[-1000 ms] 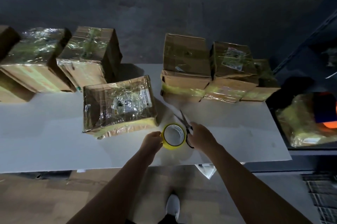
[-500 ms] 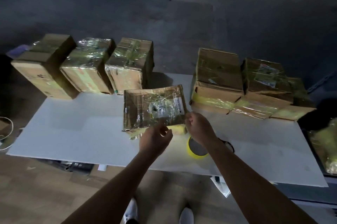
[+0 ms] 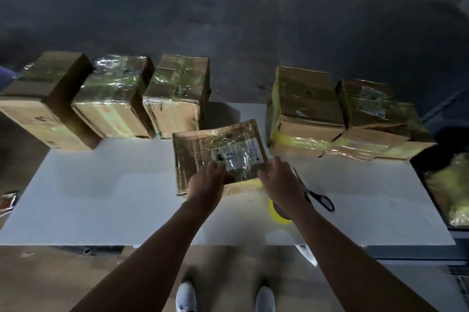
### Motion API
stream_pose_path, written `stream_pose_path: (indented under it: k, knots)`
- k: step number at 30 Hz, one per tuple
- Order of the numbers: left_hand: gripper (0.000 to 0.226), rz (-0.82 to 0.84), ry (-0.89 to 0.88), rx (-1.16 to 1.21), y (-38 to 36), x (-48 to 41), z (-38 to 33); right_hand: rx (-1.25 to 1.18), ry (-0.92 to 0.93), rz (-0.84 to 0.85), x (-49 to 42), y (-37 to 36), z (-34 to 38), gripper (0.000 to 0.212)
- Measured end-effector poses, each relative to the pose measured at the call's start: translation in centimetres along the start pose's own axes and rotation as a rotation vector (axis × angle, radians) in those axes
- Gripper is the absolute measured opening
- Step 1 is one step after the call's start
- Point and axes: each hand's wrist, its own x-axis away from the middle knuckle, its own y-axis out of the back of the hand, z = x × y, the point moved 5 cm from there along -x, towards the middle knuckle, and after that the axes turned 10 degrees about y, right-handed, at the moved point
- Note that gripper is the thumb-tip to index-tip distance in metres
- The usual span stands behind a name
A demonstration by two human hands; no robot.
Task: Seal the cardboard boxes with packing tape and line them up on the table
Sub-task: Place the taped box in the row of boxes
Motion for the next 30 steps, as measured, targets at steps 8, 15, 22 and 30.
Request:
stream_pose_path:
  k: [8, 15, 22, 30]
  knots:
    - [0.033, 0.187, 0.131, 0.037, 0.1, 1.9, -2.4, -0.333, -0.24, 0.031, -0.2, -2.2, 0.6, 0.051]
    - [0.031, 0.22, 0.08, 0.226, 2.1, 2.3, -1.8, -0.247, -0.107, 0.116, -1.6, -2.6, 6.2, 0.045]
    - [0.045, -0.044, 0.173, 0.136, 3.2, 1.9, 7.1, -0.128, -0.13, 0.187, 1.5, -7.1, 8.6, 0.114]
    - [0.083, 0.162, 0.6, 0.576, 1.9, 2.1, 11.2, -0.186, -0.234, 0.106, 2.1, -9.0, 10.0, 0.117]
